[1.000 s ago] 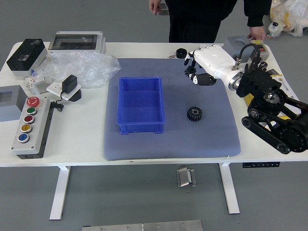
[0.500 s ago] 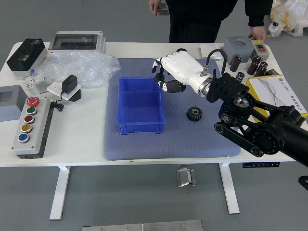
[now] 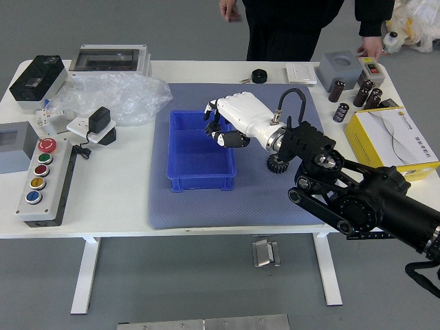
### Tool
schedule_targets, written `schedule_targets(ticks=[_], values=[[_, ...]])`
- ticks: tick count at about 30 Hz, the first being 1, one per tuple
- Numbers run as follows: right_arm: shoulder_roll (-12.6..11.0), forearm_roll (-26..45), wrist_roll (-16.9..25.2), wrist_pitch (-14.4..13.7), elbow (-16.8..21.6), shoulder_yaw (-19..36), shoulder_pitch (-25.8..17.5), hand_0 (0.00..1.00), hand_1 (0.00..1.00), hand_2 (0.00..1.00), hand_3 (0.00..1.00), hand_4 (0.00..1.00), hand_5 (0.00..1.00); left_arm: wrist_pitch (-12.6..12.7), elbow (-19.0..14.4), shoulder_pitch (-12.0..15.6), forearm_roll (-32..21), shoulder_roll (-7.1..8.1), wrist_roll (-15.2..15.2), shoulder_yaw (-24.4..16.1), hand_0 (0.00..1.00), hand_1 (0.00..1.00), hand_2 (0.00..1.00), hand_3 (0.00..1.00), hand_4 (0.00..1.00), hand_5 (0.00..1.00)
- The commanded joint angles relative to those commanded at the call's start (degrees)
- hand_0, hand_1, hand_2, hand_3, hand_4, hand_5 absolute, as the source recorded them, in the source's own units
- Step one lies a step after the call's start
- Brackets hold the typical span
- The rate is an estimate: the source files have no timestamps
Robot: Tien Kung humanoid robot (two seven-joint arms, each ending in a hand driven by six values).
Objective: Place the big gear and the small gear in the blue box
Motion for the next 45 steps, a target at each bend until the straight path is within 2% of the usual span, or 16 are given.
schedule_targets(ticks=[12,13,18,19,24,25,27,33,40,45], values=[[2.4,2.0,0.6,0.5,-2.1,1.5,-0.9,0.583,0.464,0.547,0.642,0.543,0.170,0.0,0.0,0.0,-0.2,-0.09,0.0,0.1,0.901,0.890,0.861,0.869,0.791,0.335],[2.5,2.1,0.7,0.6,-2.2,1.6,-1.0,0.497,0.459,0.565,0.642,0.709,0.305,0.0,0.0,0.0,-0.2,-0.10,0.0,0.2,0.901,0.890,0.861,0.869,0.791,0.337],[3.2,2.6,0.9,1.3,-2.8,2.4,-1.2,0.497,0.459,0.565,0.642,0.709,0.305,0.0,0.0,0.0,-0.2,-0.14,0.0,0.2,0.901,0.890,0.861,0.869,0.791,0.337],[3.3,2.7,1.0,1.5,-2.9,2.6,-1.2,0.498,0.473,0.583,0.655,0.757,0.357,0.0,0.0,0.0,-0.1,-0.14,0.0,0.1,0.901,0.890,0.861,0.869,0.791,0.336],[3.6,3.1,1.2,2.2,-3.2,3.1,-1.3,0.498,0.473,0.583,0.655,0.757,0.357,0.0,0.0,0.0,-0.1,-0.15,0.0,0.1,0.901,0.890,0.861,0.869,0.791,0.336],[3.6,3.2,1.2,2.4,-3.2,3.2,-1.3,0.508,0.484,0.601,0.662,0.791,0.387,0.0,0.0,0.0,-0.1,-0.15,0.0,0.1,0.901,0.890,0.861,0.869,0.790,0.335],[3.3,3.2,1.2,2.5,-3.0,3.4,-1.3,0.508,0.484,0.601,0.662,0.791,0.387,0.0,0.0,0.0,-0.2,-0.14,0.0,0.1,0.901,0.890,0.861,0.869,0.790,0.335],[0.1,3.4,1.1,3.1,-1.4,3.7,-0.5,0.507,0.481,0.600,0.658,0.803,0.401,0.1,0.0,0.0,-0.4,-0.08,-0.1,0.1,0.901,0.890,0.861,0.869,0.790,0.334],[-6.3,4.6,1.3,4.4,-0.3,3.7,-0.7,0.508,0.485,0.602,0.660,0.804,0.399,0.1,0.0,-0.1,-0.6,-0.08,-0.1,-0.1,0.901,0.890,0.861,0.869,0.790,0.334],[-9.5,5.5,1.8,5.2,-0.8,3.9,-2.1,0.524,0.498,0.615,0.660,0.805,0.399,0.1,0.0,-0.1,-0.7,-0.16,-0.1,-0.2,0.901,0.890,0.861,0.869,0.790,0.334]])
